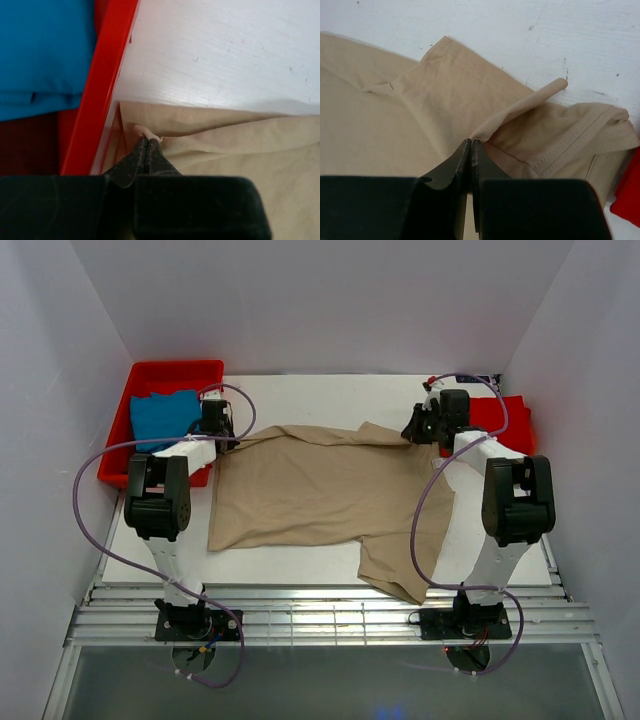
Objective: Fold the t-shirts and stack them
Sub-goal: Fold the tshirt
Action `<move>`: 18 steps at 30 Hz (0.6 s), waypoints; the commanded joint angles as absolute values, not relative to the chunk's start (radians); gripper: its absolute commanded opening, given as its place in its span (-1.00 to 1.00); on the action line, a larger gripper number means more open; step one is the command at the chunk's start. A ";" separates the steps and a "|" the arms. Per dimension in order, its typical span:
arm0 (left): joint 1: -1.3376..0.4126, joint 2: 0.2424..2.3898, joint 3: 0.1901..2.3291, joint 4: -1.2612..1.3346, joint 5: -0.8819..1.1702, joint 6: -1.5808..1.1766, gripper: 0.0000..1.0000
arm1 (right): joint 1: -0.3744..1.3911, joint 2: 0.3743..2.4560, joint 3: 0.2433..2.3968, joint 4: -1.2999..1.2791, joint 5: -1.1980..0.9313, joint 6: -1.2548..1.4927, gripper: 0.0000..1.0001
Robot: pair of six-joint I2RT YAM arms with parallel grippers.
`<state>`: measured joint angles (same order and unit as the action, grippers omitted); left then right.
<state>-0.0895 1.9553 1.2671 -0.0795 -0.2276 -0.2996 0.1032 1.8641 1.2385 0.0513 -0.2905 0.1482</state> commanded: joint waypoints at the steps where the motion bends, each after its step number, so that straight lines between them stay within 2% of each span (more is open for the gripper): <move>1: -0.095 1.833 1.223 -0.080 -0.242 -0.298 -1.00 | 0.106 1.796 1.198 0.063 -0.290 0.126 -0.85; 10: -0.095 1.724 1.151 -0.092 -0.293 -0.295 -1.00 | 0.106 1.703 1.112 0.048 -0.278 0.104 -0.85; 18: -0.095 1.715 1.134 -0.124 -0.288 -0.290 -1.00 | 0.106 1.640 1.052 0.040 -0.272 0.098 -0.84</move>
<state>-0.0937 1.7576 1.1507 -0.1013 -0.2737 -0.2977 0.1032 1.6875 1.0721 0.0330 -0.2813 0.1184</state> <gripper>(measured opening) 0.037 0.084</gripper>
